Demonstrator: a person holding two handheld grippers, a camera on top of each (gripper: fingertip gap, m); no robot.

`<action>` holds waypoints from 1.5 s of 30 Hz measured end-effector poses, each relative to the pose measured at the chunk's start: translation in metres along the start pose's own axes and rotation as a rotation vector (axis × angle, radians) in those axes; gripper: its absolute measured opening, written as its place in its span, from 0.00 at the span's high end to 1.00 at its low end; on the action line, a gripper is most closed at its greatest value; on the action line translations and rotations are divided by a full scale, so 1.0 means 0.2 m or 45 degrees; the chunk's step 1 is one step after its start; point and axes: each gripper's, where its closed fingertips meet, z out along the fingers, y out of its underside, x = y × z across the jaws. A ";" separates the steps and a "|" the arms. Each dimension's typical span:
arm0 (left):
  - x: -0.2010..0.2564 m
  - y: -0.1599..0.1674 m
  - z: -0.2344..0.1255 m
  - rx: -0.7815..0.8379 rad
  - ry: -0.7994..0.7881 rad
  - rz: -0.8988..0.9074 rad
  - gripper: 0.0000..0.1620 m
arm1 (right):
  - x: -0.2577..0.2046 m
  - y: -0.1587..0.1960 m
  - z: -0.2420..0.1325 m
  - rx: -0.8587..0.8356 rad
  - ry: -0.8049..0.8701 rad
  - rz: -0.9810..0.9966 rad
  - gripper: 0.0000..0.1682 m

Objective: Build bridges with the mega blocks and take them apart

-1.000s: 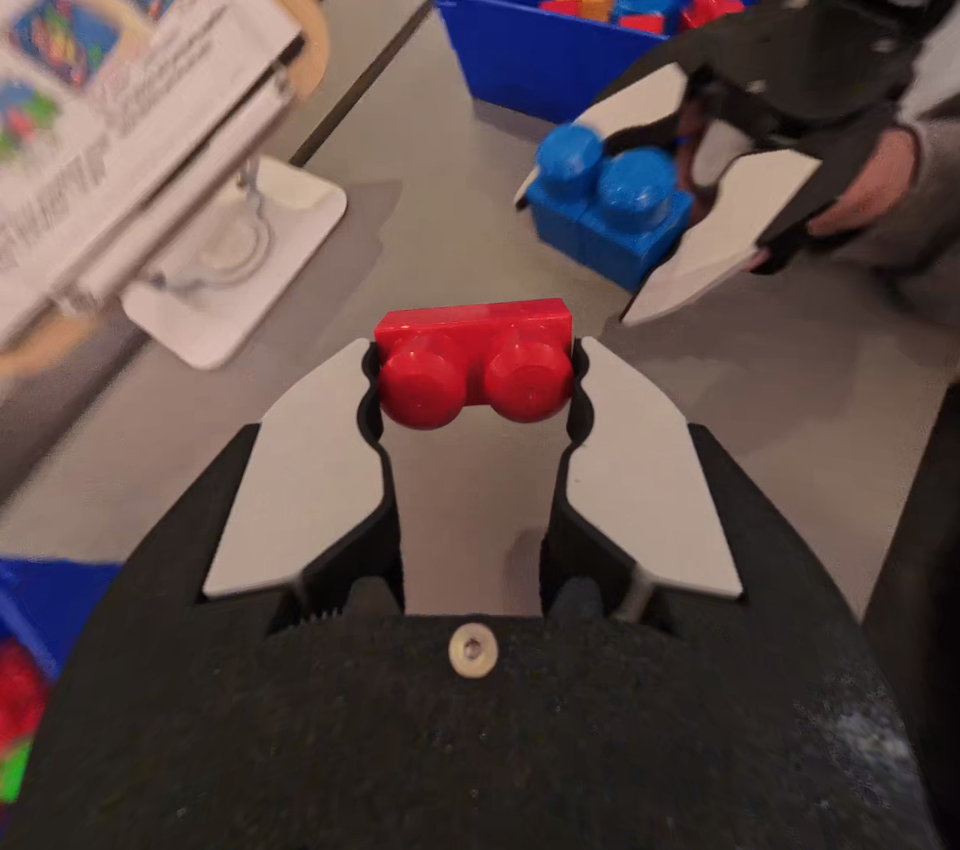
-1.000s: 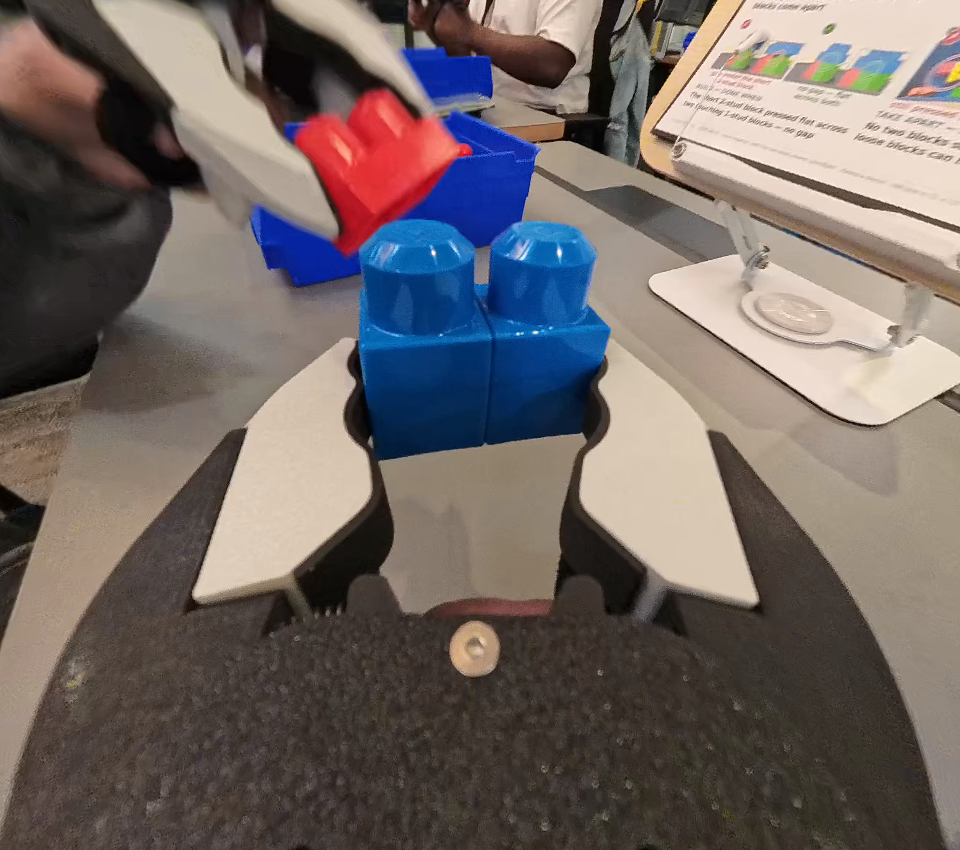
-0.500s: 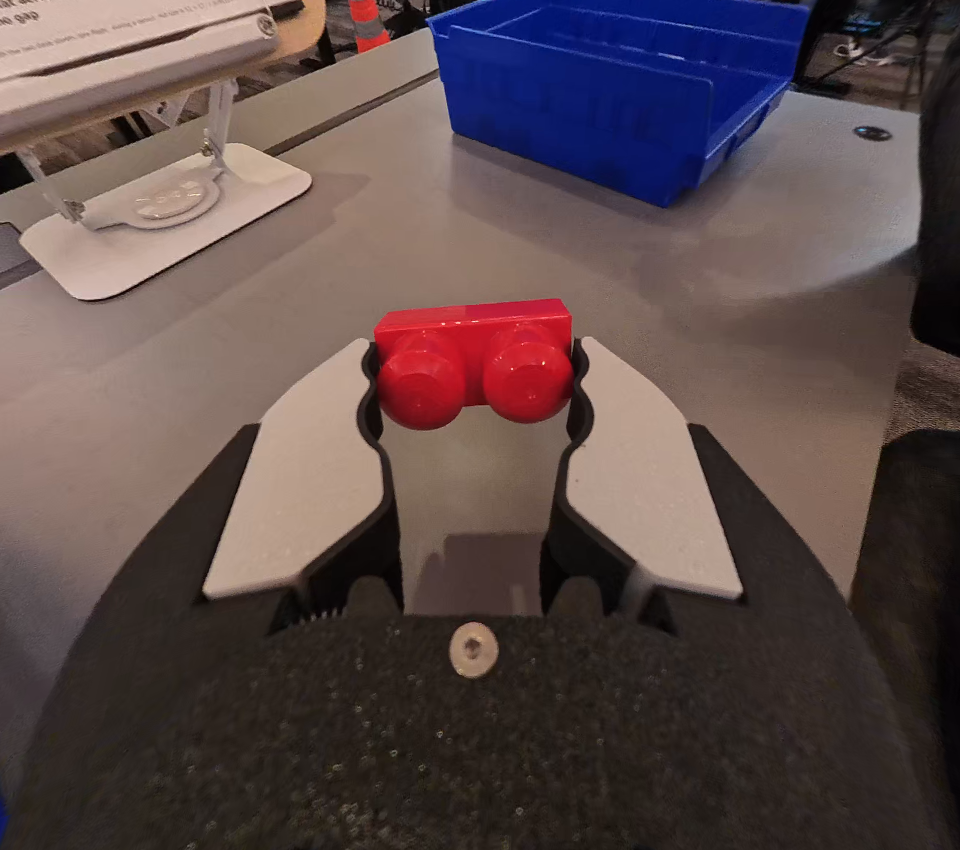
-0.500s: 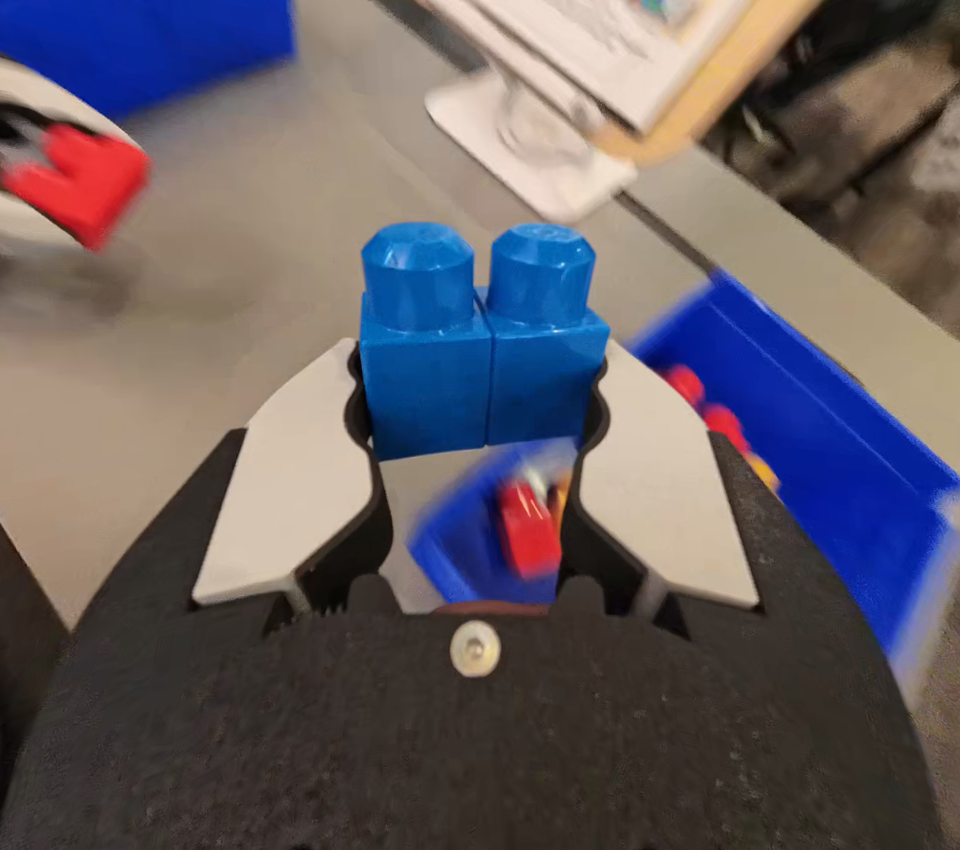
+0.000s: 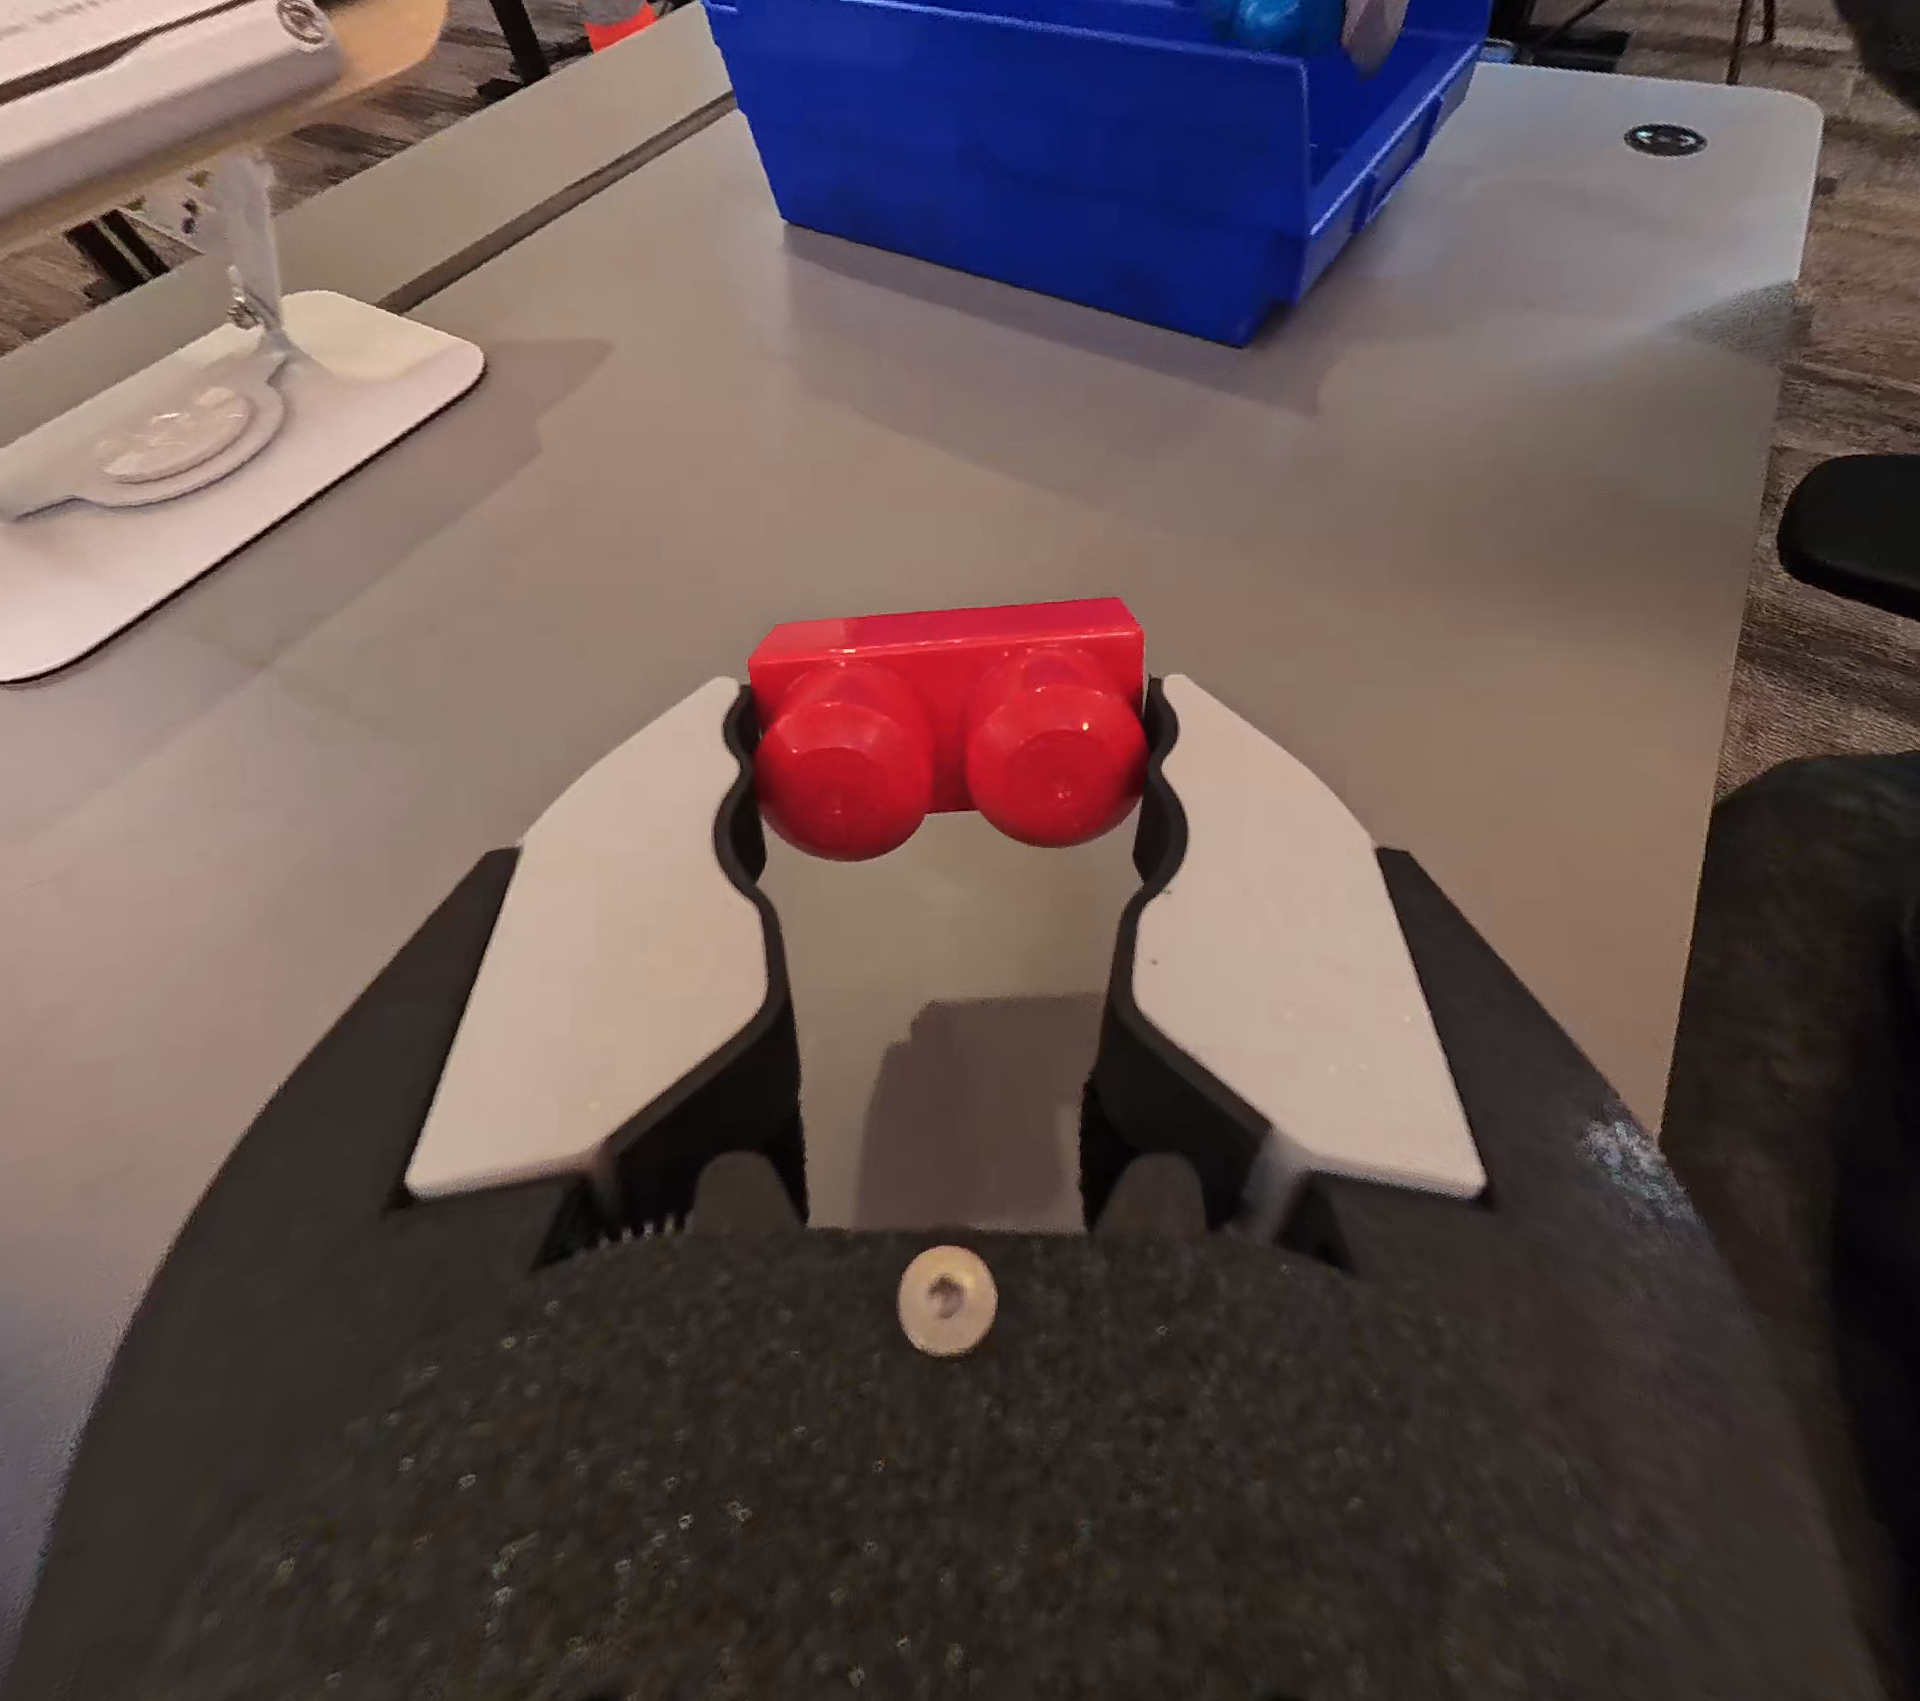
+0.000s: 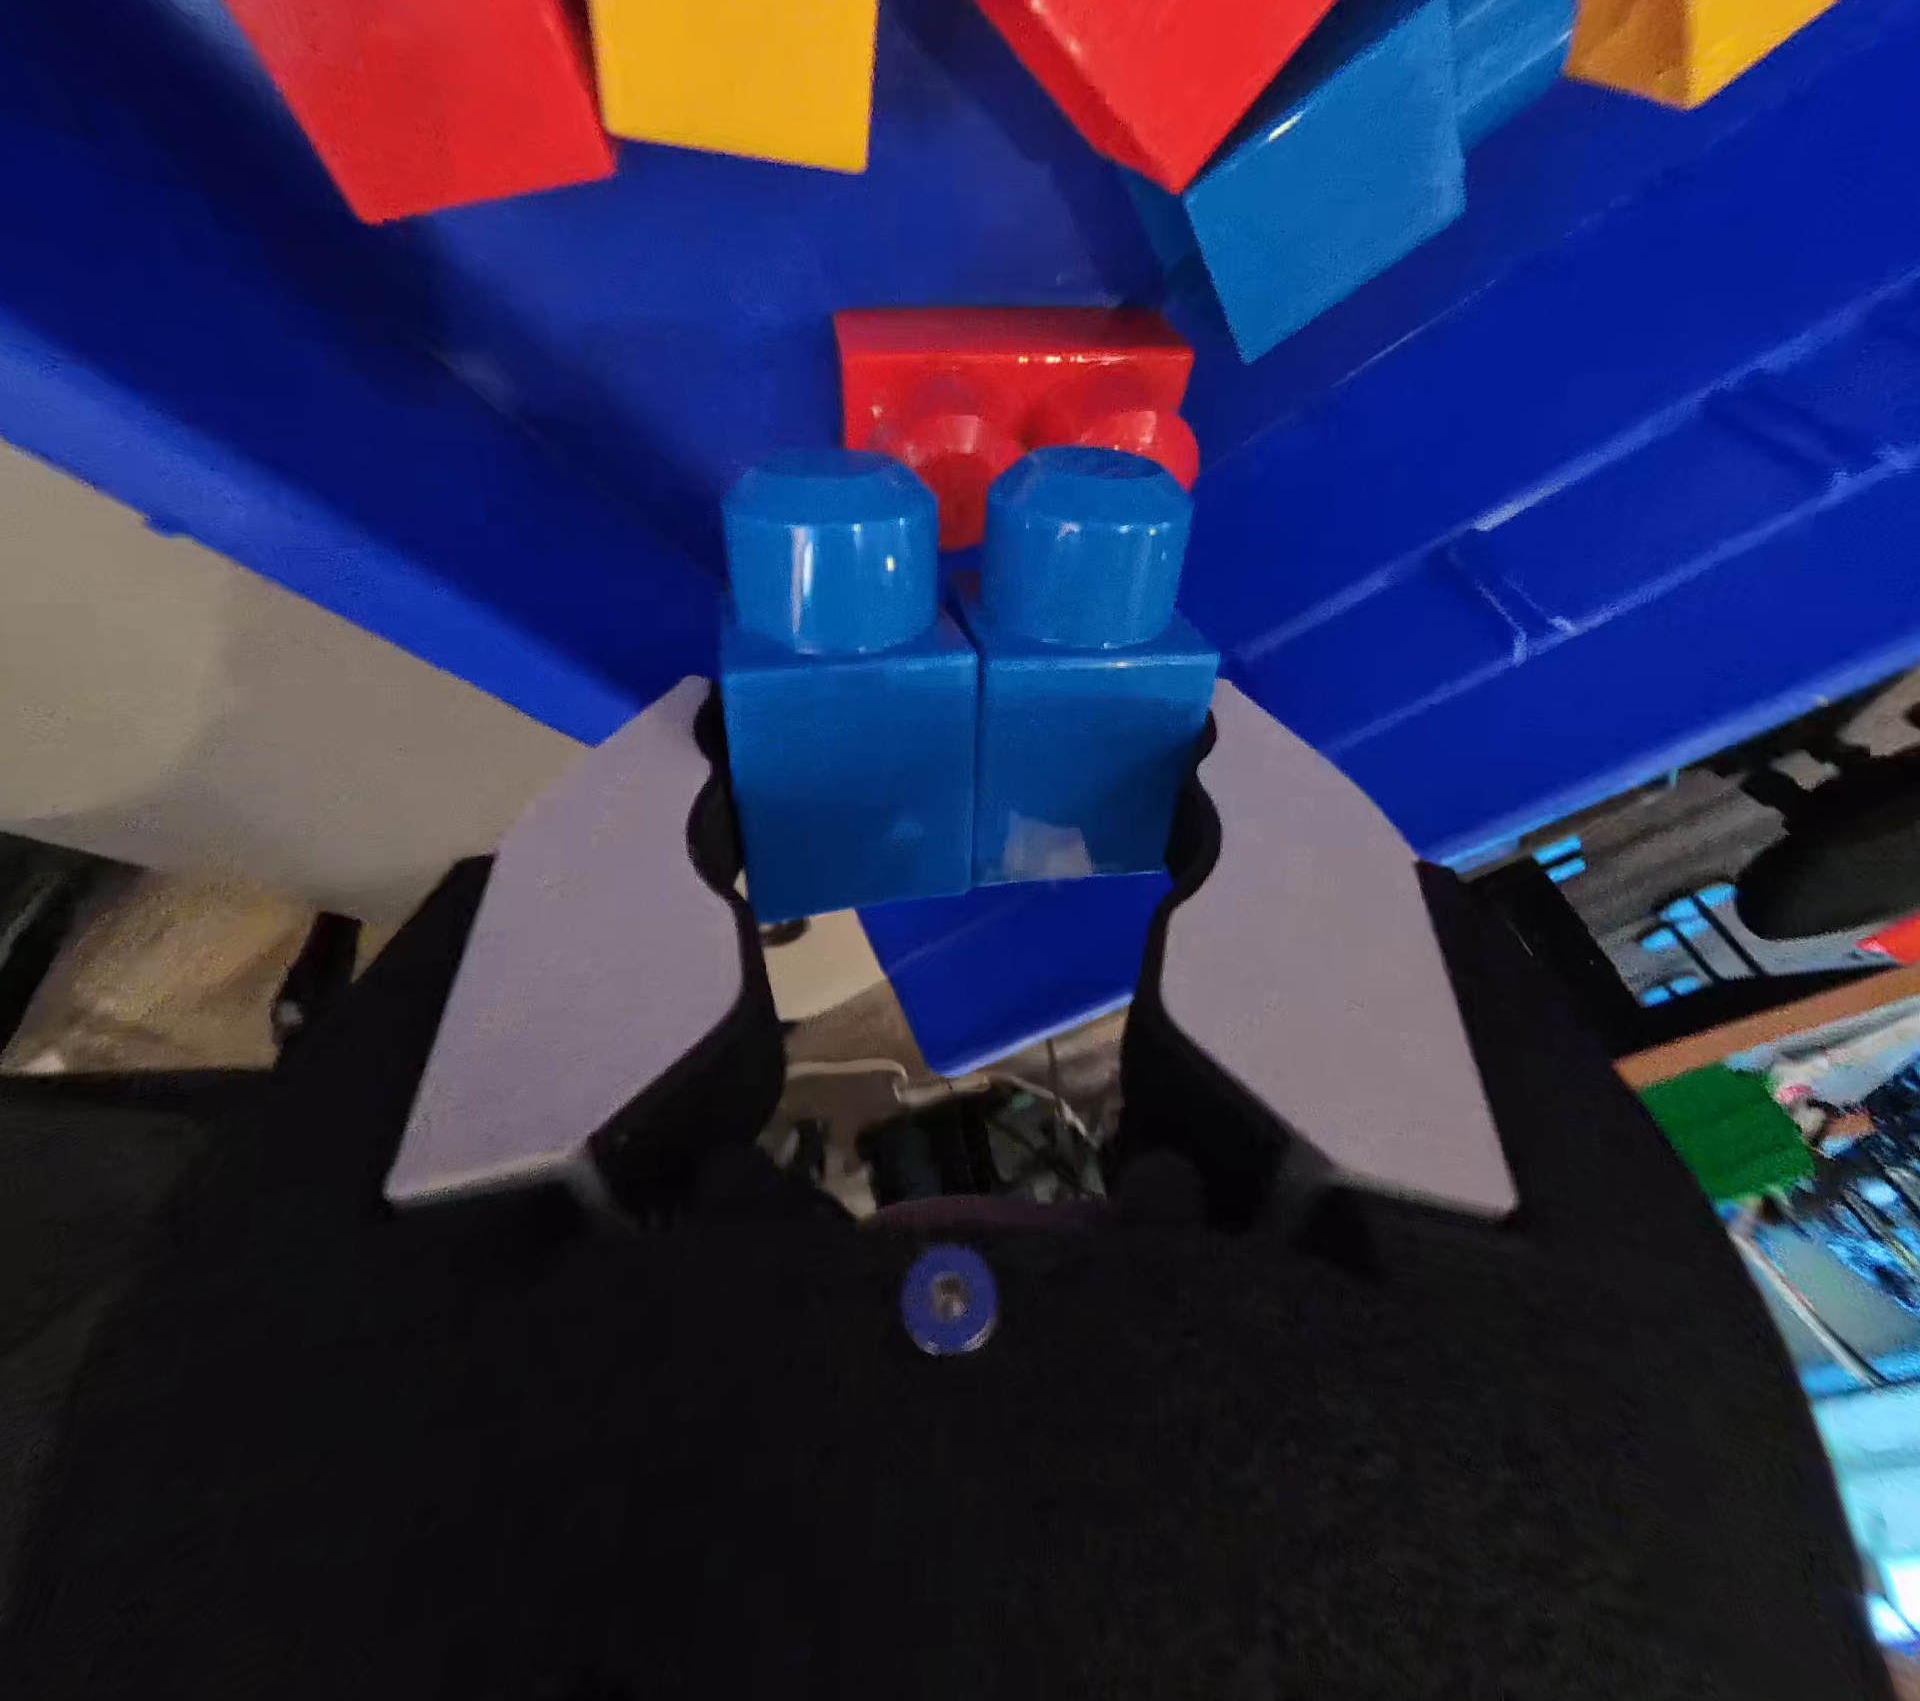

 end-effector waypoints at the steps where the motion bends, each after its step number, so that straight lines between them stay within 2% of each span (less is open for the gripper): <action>1: 0.00 0.00 0.00 -0.002 0.000 0.005 0.57 | 0.01 0.00 0.03 -0.040 0.009 -0.030 0.51; 5: 0.00 0.00 -0.02 0.006 -0.008 0.006 0.57 | 0.03 0.02 0.10 -0.170 0.001 -0.047 0.51; 8: 0.00 0.01 -0.04 0.011 -0.007 -0.012 0.57 | 0.00 -0.01 0.08 -0.106 -0.053 -0.039 0.50; 10: -0.01 0.01 -0.05 0.010 -0.015 -0.019 0.57 | 0.02 0.03 0.03 -0.104 -0.034 -0.012 0.46; 13: -0.01 0.00 -0.07 0.017 -0.026 -0.025 0.57 | 0.03 0.08 -0.18 0.015 0.057 0.106 0.45; 16: -0.02 0.00 -0.08 0.018 -0.032 -0.023 0.57 | -0.02 0.02 -0.49 0.377 0.217 0.154 0.46; 19: -0.02 0.00 -0.07 0.009 -0.035 -0.018 0.57 | -0.29 -0.25 -0.75 0.949 0.189 0.013 0.48; 22: -0.01 0.00 -0.06 0.009 -0.024 -0.012 0.57 | -0.71 -0.56 -0.91 1.524 -0.045 -0.239 0.48; 23: -0.01 0.00 -0.06 0.009 -0.023 -0.005 0.57 | -0.85 -0.65 -0.94 1.706 -0.185 -0.264 0.52; 25: -0.01 -0.01 -0.07 0.014 -0.017 -0.004 0.57 | -1.07 -0.80 -0.95 1.953 -0.468 -0.237 0.50; 26: -0.01 -0.02 -0.07 0.020 -0.011 -0.011 0.57 | -1.16 -0.86 -0.94 2.025 -0.598 -0.215 0.52; 27: 0.00 -0.02 -0.07 0.026 -0.003 -0.018 0.57 | -1.21 -0.90 -0.92 2.072 -0.676 -0.173 0.50; 30: 0.00 -0.02 -0.07 0.019 0.006 -0.023 0.57 | -1.29 -0.97 -0.86 2.120 -0.863 -0.051 0.55; 34: 0.00 -0.01 -0.07 -0.012 0.021 -0.015 0.57 | -1.24 -0.94 -0.87 2.167 -0.798 0.021 0.54; 37: -0.04 -0.08 -0.06 -0.035 0.059 0.062 0.57 | -1.19 -0.92 -0.90 2.242 -0.848 0.106 0.56; 38: -0.05 -0.08 -0.05 -0.117 0.105 0.070 0.57 | -1.17 -0.92 -0.90 2.260 -0.855 0.134 0.56; 41: -0.15 0.03 0.03 -0.535 0.172 0.125 0.57 | -1.15 -0.90 -0.90 2.249 -0.861 0.126 0.56; 43: -0.27 0.05 0.10 -0.688 0.092 0.251 0.57 | -1.15 -0.89 -0.88 2.224 -0.811 0.096 0.55; 45: -0.29 0.06 0.18 -0.808 0.112 0.302 0.57 | -1.15 -0.89 -0.83 2.164 -0.716 0.087 0.51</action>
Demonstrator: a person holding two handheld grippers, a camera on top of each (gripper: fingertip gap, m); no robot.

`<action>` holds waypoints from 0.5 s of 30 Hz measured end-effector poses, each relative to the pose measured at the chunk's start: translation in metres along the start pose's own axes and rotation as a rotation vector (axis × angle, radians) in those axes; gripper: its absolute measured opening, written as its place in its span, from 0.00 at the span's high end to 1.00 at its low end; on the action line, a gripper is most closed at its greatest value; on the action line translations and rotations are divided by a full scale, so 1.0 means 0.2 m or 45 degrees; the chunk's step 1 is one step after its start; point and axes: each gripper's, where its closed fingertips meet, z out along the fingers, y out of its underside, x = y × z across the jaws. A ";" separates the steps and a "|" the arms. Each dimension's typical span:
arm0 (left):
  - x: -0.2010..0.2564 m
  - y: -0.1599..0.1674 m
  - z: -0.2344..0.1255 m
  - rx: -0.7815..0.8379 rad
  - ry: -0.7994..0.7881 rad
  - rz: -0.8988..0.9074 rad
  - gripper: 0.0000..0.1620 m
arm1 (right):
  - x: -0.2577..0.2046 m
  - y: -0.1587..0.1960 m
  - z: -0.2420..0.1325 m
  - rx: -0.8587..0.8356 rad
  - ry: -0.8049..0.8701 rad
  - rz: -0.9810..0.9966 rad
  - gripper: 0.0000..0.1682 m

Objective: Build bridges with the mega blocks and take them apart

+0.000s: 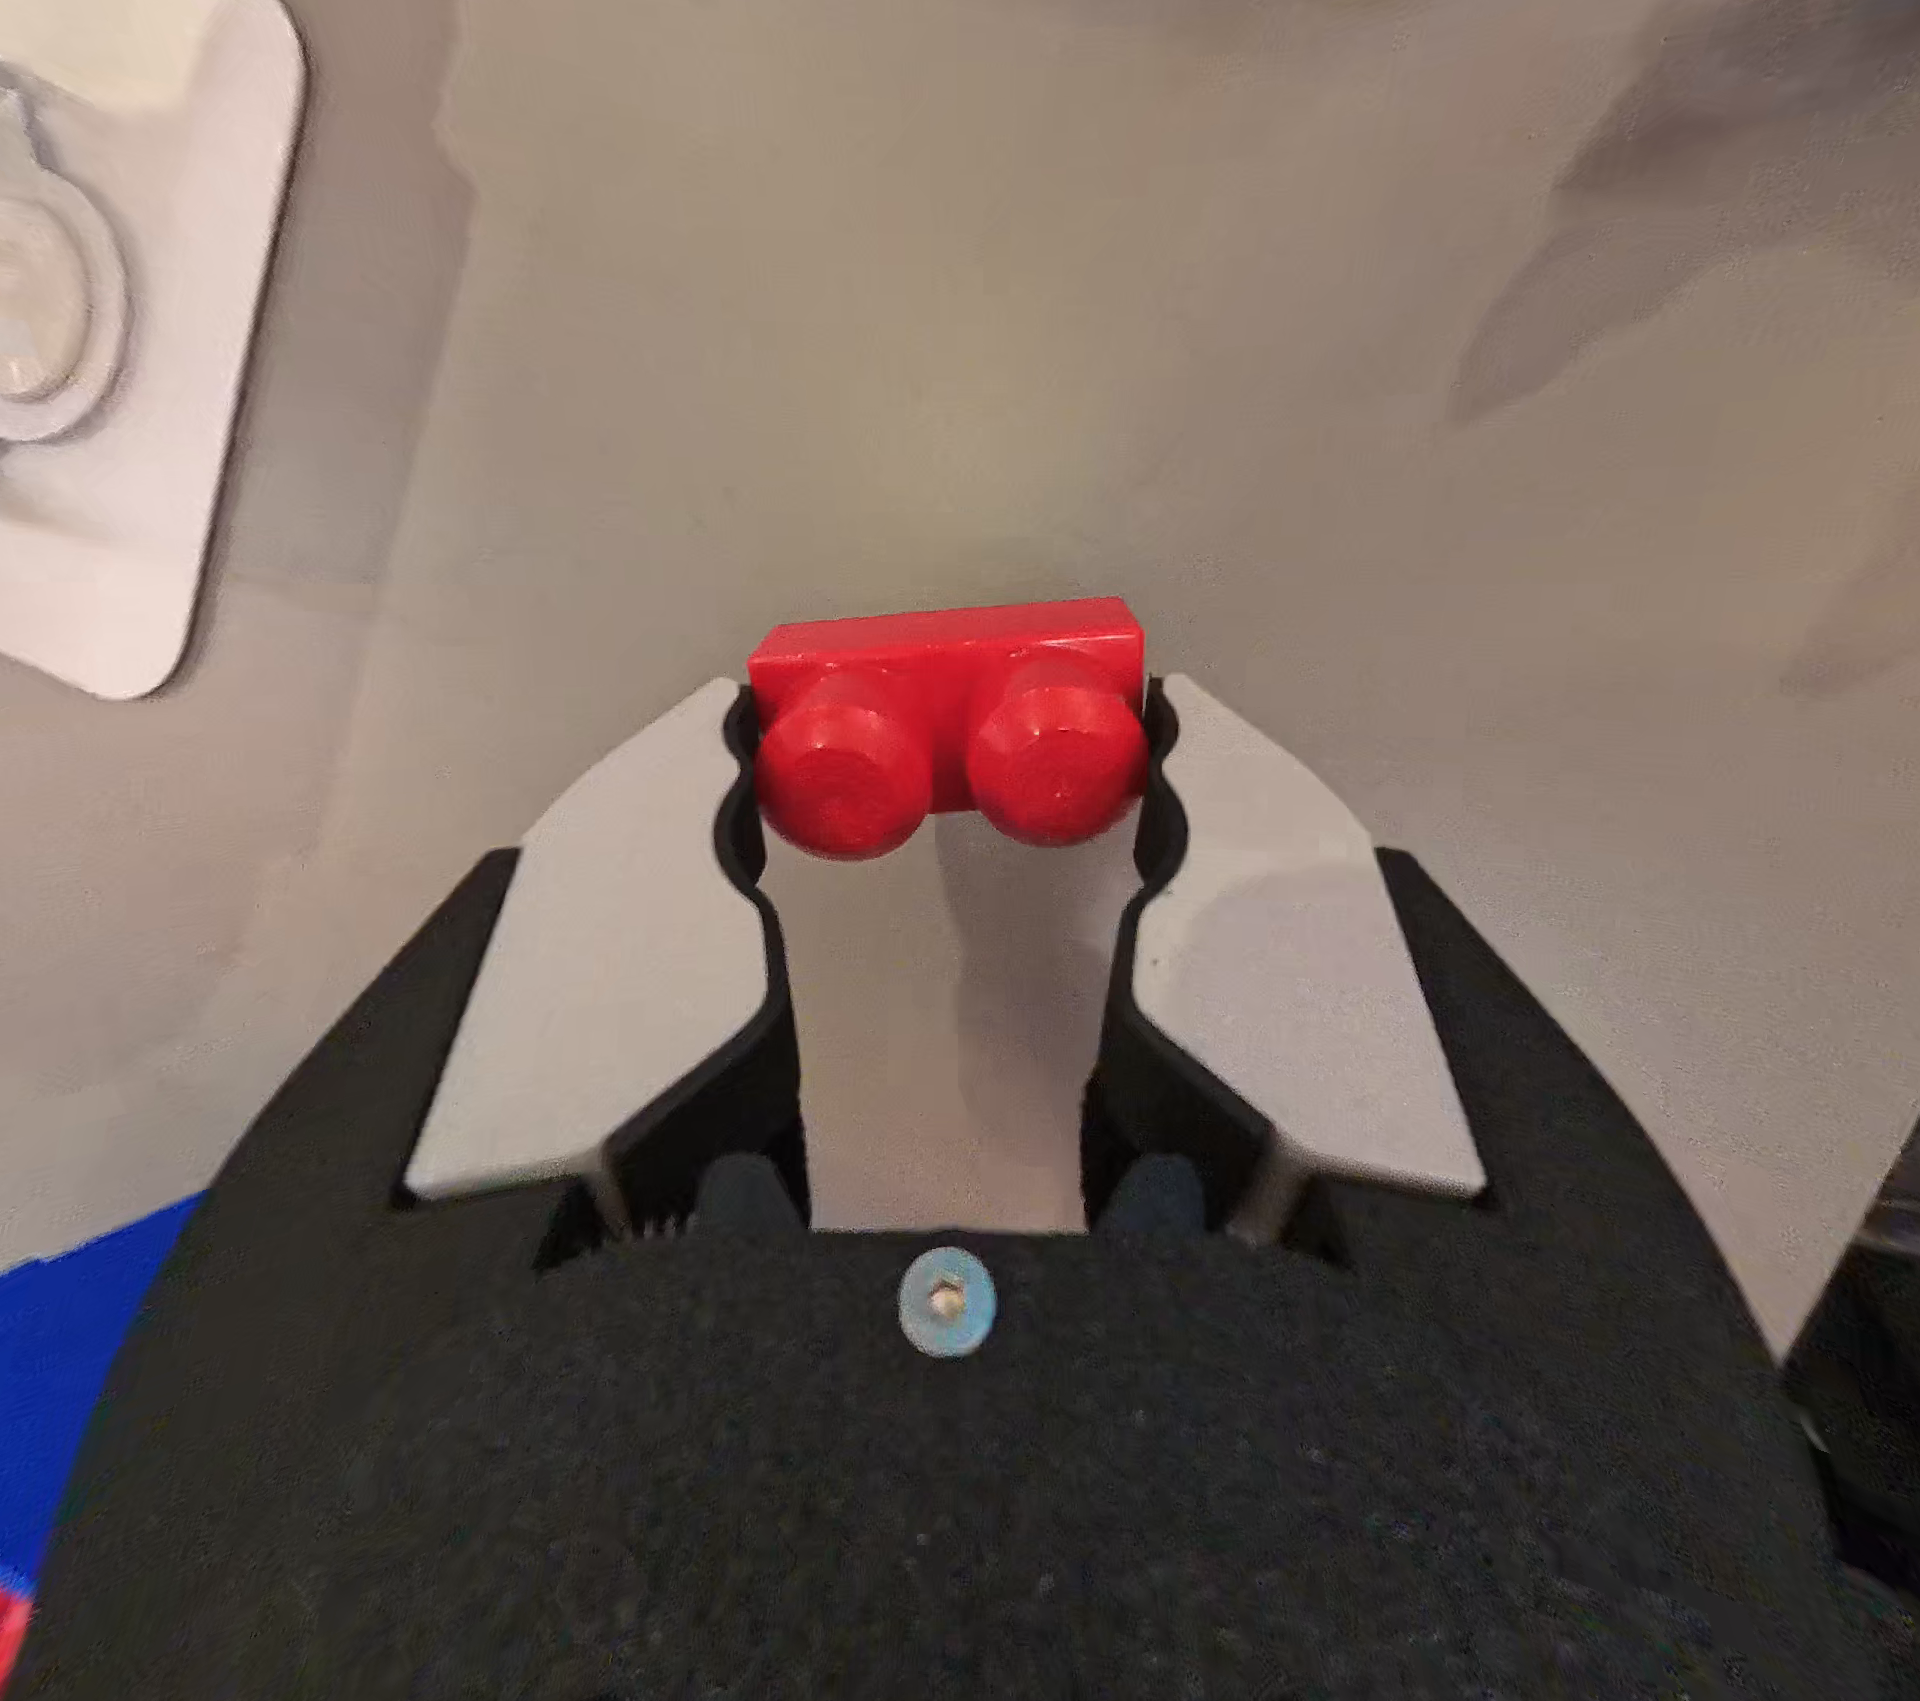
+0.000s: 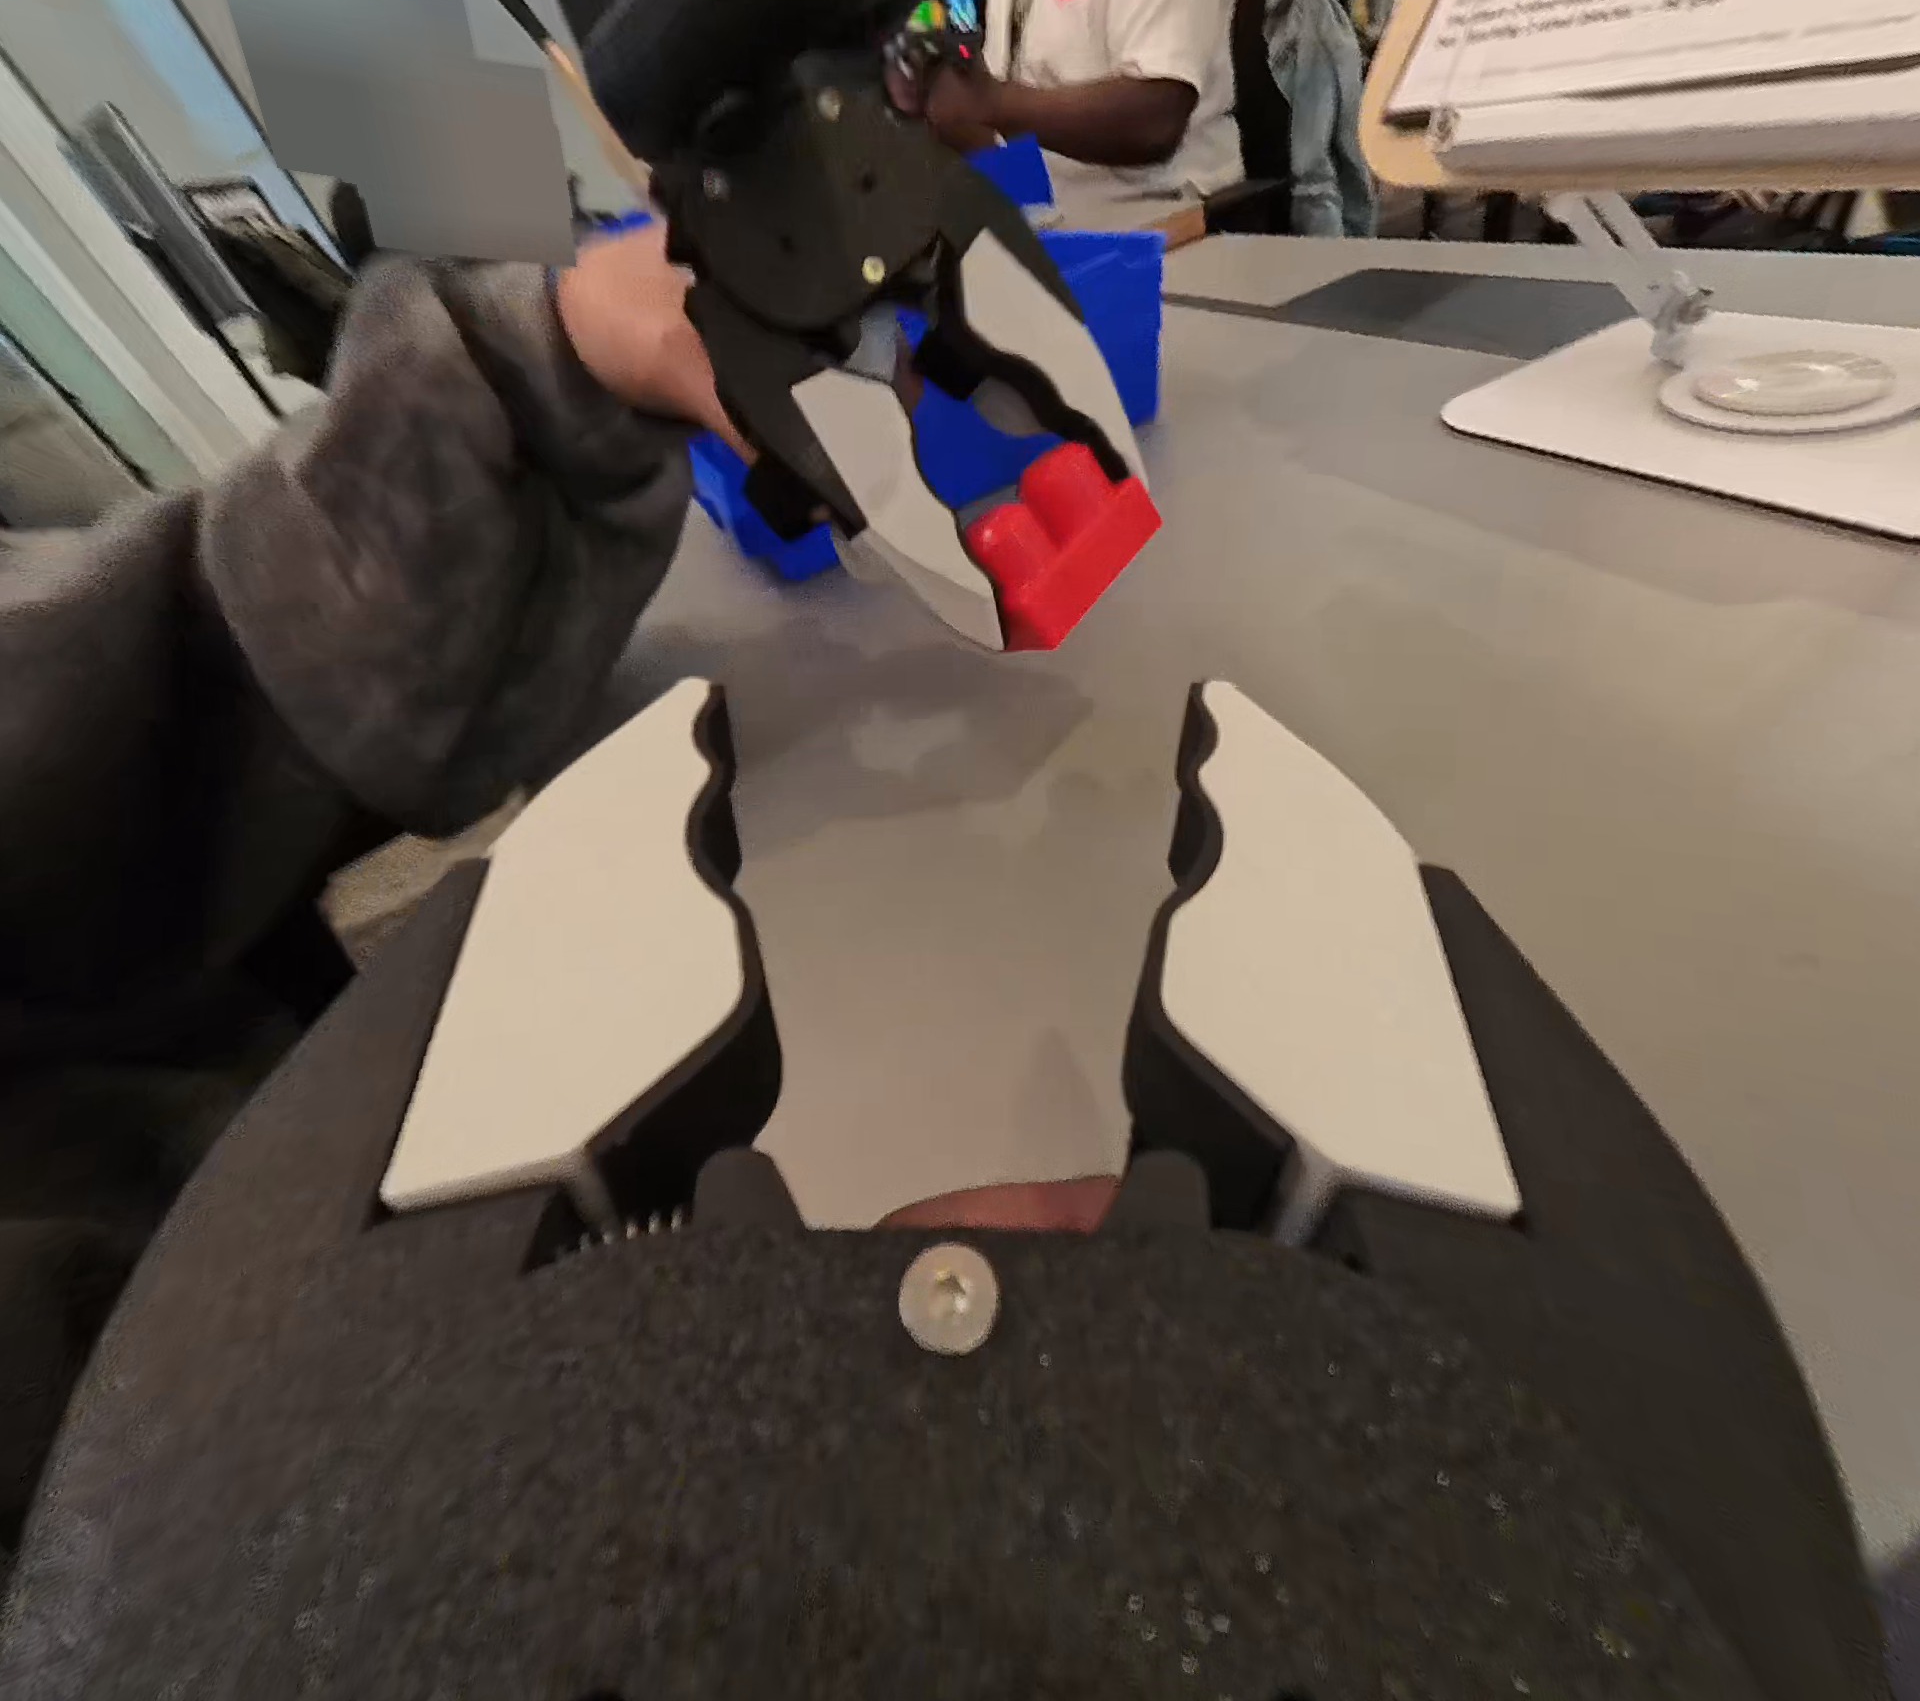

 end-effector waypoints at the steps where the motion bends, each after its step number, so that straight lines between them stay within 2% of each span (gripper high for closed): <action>1: 0.00 -0.02 0.04 -0.054 0.032 0.011 0.57 | 0.01 0.02 0.00 -0.027 0.022 -0.020 0.50; 7: -0.07 0.07 0.29 -0.476 0.054 0.123 0.57 | -0.09 0.13 0.03 -0.166 -0.041 -0.119 0.50; 15: -0.05 0.02 0.36 -0.511 0.094 0.183 0.56 | -0.10 0.15 0.03 -0.192 -0.085 -0.097 0.51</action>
